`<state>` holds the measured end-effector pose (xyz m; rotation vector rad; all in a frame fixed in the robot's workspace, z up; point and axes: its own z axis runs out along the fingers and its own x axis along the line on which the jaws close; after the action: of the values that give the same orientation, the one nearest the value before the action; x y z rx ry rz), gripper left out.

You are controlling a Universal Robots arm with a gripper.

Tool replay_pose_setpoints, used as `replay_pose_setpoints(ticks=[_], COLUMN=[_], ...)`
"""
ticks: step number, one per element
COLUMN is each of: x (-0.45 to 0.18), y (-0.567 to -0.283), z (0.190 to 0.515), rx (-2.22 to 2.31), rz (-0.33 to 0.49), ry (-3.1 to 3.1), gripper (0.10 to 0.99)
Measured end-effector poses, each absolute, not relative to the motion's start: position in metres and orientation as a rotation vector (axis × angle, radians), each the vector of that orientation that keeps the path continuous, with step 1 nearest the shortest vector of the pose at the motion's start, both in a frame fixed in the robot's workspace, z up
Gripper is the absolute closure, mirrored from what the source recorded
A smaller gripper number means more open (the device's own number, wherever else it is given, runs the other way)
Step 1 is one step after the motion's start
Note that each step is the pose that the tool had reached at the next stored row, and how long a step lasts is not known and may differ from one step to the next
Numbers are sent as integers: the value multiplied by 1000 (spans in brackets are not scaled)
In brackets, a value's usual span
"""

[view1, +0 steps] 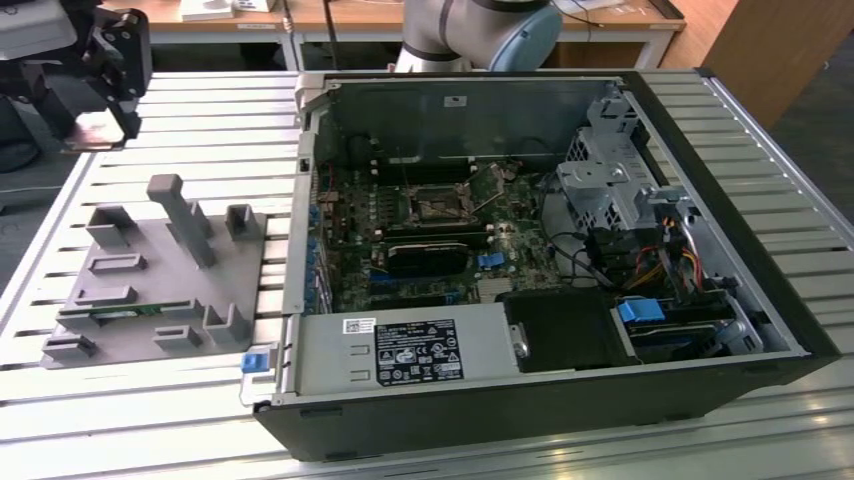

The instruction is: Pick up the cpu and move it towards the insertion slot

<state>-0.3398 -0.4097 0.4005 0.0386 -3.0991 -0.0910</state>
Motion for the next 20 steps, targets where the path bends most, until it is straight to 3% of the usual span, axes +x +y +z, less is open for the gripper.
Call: replay_pose_setpoints(ticks=[20], x=[-315], y=[-410], z=[401], rx=[38], rz=[-91], ry=[-3089], gripper=[545])
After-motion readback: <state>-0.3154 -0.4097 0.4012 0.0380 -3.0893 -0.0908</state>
